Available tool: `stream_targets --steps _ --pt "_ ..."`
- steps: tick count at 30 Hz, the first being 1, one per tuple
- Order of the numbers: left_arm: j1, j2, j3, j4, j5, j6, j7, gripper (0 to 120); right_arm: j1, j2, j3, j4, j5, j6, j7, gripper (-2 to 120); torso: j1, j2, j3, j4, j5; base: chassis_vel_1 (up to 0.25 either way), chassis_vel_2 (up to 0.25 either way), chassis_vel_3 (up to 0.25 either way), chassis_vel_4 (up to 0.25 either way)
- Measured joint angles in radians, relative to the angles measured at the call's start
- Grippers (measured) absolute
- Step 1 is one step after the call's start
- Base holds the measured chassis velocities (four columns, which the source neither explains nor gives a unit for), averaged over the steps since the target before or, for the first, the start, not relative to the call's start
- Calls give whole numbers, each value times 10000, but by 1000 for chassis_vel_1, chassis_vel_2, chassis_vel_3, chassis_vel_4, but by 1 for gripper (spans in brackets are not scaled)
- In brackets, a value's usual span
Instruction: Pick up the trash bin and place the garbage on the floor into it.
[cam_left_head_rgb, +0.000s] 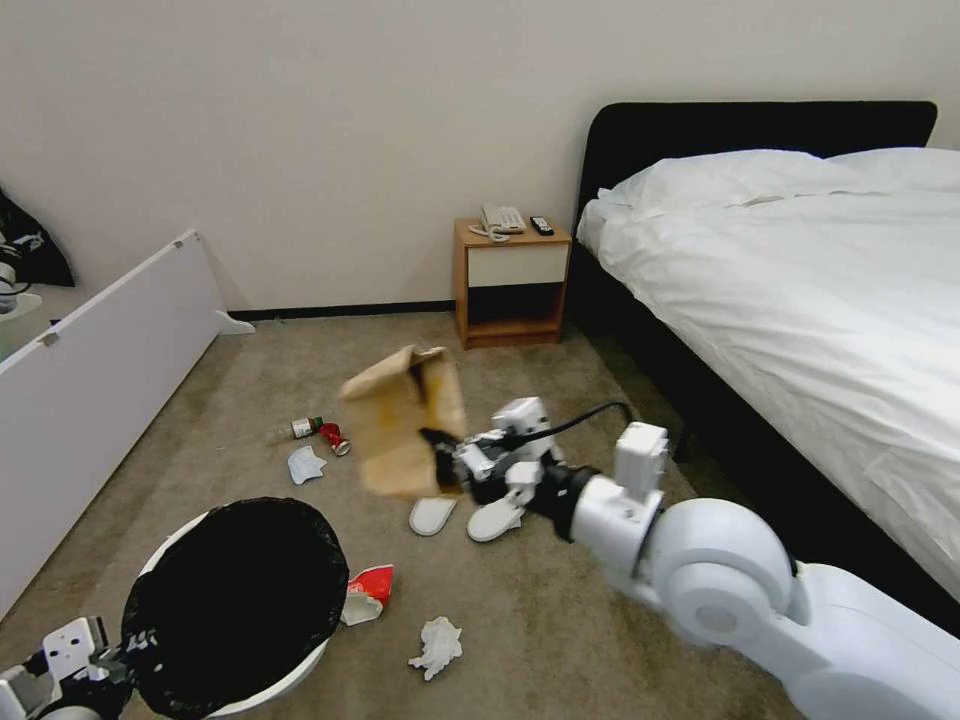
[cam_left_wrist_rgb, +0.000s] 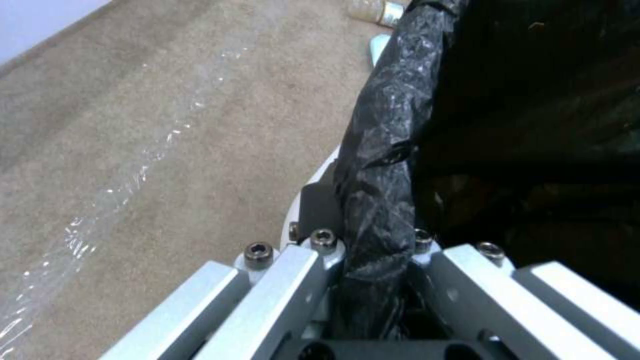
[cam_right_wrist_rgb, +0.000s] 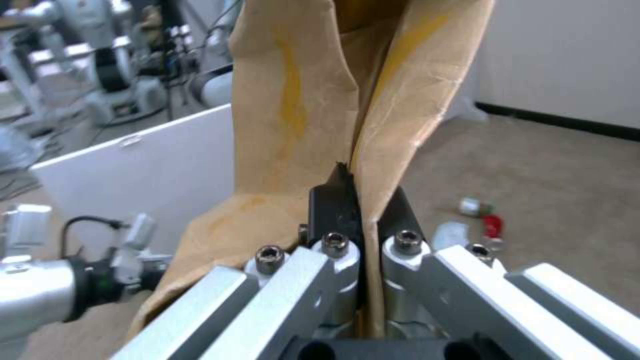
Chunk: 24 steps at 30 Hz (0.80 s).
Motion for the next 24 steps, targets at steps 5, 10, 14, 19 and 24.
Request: stream_targets --steps 5,10,14,19,24 --pt "-24 -25 0 -32 40 1 31 2 1549 783 -1333 -360 504 -410 344 0 0 0 0 3 0 0 0 0 0" --pt "-54 -15 -89 -75 31 0 38 2 2337 1346 -2355 -770 662 -687 494 0 0 0 0 1 1 0 0 0 0" --pt "-54 -7 -118 -136 9 0 53 2 2729 1688 -2949 -1117 729 -897 583 0 0 0 0 0 2 0 0 0 0" --pt "-64 15 -151 -174 -14 0 60 2 3059 1995 -3428 -1365 834 -1048 680 0 0 0 0 0 2 0 0 0 0" --pt "-106 15 -163 -206 -38 0 65 2 3230 2410 -3890 -1689 849 -1174 864 0 0 0 0 0 1 0 0 0 0"
